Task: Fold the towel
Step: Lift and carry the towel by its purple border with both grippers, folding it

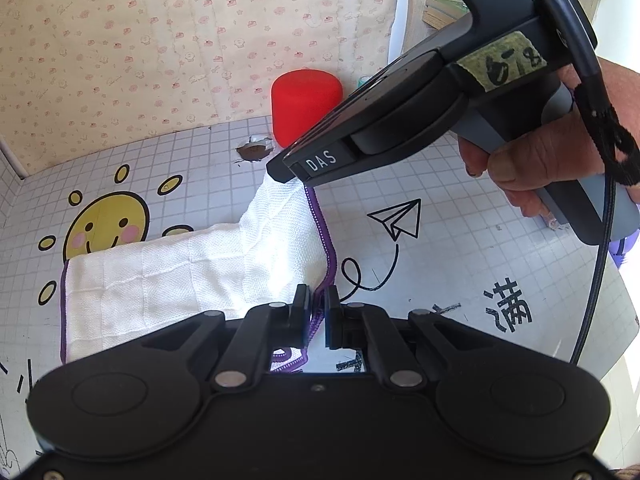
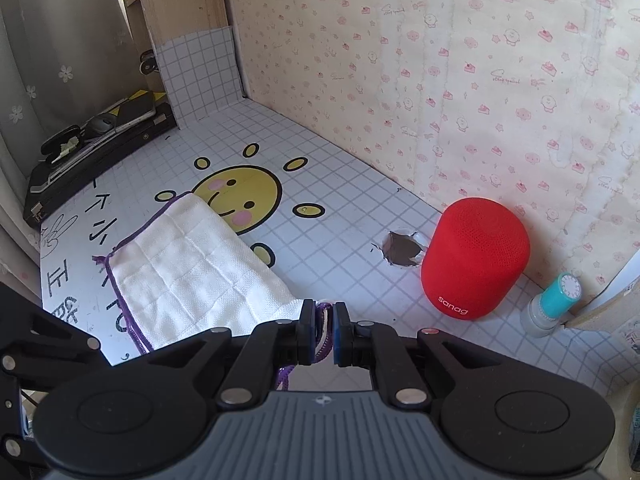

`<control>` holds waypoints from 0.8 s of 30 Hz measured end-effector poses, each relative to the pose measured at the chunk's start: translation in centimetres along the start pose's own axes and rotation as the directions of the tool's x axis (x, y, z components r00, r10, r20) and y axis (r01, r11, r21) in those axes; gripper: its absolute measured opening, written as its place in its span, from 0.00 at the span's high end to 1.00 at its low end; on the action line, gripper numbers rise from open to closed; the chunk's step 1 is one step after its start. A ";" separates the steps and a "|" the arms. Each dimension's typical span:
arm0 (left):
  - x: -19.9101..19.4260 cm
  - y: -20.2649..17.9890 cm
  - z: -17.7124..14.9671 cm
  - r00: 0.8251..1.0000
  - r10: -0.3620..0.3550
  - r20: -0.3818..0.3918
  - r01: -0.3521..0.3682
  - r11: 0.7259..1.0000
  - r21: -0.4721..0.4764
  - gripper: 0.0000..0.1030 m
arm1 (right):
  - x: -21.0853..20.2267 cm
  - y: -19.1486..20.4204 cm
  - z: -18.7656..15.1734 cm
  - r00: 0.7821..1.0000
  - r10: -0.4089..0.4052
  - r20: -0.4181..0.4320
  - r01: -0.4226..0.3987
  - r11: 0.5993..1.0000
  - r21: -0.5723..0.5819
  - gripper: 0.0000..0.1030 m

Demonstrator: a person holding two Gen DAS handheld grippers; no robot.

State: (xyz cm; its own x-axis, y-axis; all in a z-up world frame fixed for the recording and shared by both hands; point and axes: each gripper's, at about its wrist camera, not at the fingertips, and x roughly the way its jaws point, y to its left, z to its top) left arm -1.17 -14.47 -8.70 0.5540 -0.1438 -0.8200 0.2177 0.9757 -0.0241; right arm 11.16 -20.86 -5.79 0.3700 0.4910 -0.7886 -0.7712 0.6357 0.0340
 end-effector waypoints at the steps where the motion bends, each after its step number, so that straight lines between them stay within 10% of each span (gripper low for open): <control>1: -0.2 0.2 0.0 1.000 0.002 0.003 -0.002 1.000 -0.007 0.93 | 0.0 0.3 0.3 1.000 0.001 0.003 -0.001 1.000 -0.006 0.93; 24: -3.5 5.7 -0.1 0.995 0.090 0.045 -0.085 0.991 -0.104 0.93 | 1.0 5.5 5.5 0.998 0.037 0.044 -0.032 0.994 -0.107 0.93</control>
State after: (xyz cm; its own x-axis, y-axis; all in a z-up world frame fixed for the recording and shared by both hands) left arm -1.98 -8.41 -5.99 0.6069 -0.0626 -0.7923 0.0851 0.9963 -0.0136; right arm 10.12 -13.56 -2.97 0.3639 0.5396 -0.7592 -0.8337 0.5522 -0.0070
